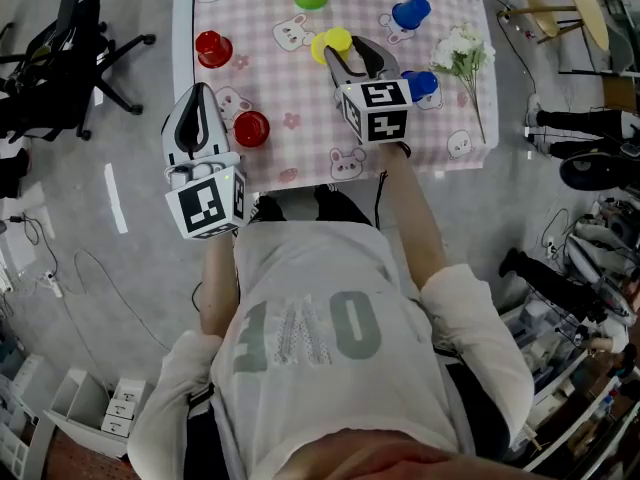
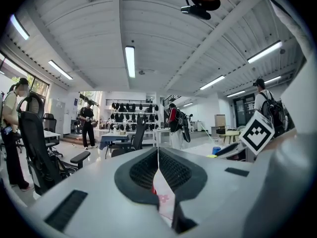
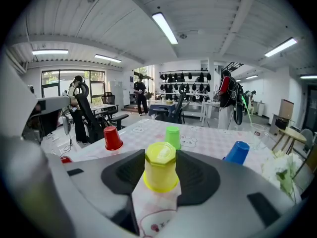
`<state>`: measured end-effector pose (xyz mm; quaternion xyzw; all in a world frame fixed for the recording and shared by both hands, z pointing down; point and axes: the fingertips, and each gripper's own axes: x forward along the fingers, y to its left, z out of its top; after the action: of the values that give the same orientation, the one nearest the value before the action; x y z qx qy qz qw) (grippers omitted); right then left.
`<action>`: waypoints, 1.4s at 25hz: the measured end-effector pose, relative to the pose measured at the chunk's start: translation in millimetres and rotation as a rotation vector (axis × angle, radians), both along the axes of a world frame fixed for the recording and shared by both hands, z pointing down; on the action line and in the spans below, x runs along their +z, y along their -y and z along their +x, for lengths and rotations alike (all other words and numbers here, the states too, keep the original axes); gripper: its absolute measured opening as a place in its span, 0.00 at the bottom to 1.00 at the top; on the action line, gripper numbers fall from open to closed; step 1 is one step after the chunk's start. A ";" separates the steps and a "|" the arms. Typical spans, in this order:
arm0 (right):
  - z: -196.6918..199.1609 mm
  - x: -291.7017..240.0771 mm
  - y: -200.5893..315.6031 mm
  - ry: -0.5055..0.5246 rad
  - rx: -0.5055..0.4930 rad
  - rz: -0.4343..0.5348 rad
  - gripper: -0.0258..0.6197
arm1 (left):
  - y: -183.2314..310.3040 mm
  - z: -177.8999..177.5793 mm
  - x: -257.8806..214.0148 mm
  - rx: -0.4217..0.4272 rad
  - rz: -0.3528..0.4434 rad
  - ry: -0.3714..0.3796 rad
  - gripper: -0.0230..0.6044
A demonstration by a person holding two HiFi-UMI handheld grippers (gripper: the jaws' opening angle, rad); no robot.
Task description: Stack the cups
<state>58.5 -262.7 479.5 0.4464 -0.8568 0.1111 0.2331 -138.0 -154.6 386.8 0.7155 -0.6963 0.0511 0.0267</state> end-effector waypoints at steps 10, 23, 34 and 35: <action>40.7 12.7 -49.4 -0.034 0.064 -0.009 0.36 | 0.7 4.6 0.4 0.016 0.005 -0.002 0.08; 54.6 36.9 -60.4 -0.026 0.117 -0.038 0.36 | -8.1 6.8 7.5 0.015 -0.016 -0.008 0.08; 133.0 -7.2 -50.9 -0.059 0.287 0.082 0.38 | -14.9 2.8 -5.0 0.006 0.005 0.008 0.08; 146.8 -5.5 -48.8 -0.065 0.323 0.080 0.38 | -15.6 2.8 -4.5 0.006 0.002 0.008 0.08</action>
<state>205.3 -213.8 474.0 0.5907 -0.7695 0.0982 0.2220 -135.2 -139.0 382.3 0.7174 -0.6943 0.0535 0.0230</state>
